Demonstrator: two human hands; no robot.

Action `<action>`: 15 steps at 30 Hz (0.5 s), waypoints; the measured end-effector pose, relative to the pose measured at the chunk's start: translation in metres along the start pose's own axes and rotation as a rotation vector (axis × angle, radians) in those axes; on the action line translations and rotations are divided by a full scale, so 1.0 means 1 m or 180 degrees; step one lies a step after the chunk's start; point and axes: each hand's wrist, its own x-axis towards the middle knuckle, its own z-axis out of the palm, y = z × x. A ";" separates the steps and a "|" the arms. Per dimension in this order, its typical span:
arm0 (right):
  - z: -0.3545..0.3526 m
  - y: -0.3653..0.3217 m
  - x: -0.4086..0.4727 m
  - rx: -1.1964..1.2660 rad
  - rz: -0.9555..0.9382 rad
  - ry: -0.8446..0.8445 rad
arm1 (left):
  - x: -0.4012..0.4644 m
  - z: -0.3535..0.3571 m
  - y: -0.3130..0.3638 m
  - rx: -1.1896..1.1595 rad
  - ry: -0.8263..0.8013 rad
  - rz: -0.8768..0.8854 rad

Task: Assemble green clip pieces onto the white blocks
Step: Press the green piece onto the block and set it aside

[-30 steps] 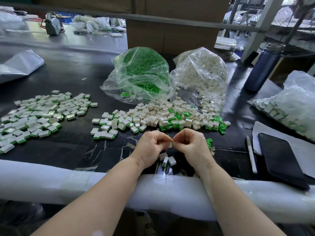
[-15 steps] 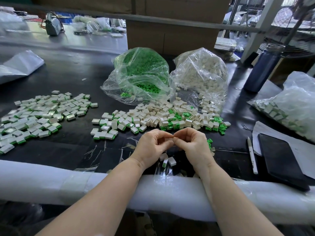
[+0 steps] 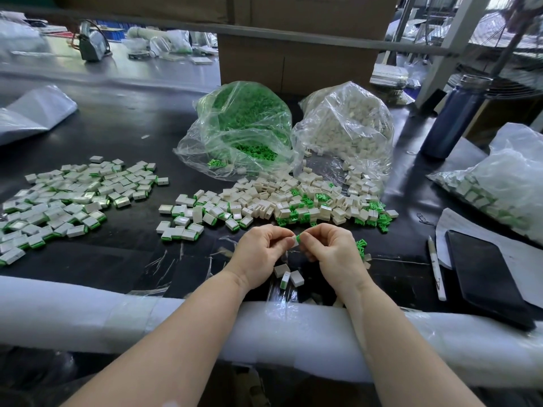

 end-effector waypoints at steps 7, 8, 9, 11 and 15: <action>0.001 0.002 0.000 -0.0223 -0.0069 -0.0089 | -0.001 0.001 -0.001 0.0179 -0.0024 0.0035; 0.001 0.001 0.000 -0.0120 -0.0080 -0.0068 | -0.001 0.001 0.000 0.0148 0.0010 0.0032; 0.001 0.001 0.000 -0.0006 -0.0088 -0.0047 | -0.001 0.001 0.000 0.0094 0.0041 0.0022; 0.001 0.000 -0.001 0.0139 -0.0117 -0.0021 | 0.000 0.001 0.002 -0.0041 0.0064 -0.0008; 0.000 -0.001 -0.002 0.0198 -0.0137 -0.0023 | -0.002 0.001 0.005 -0.0132 0.0004 -0.0027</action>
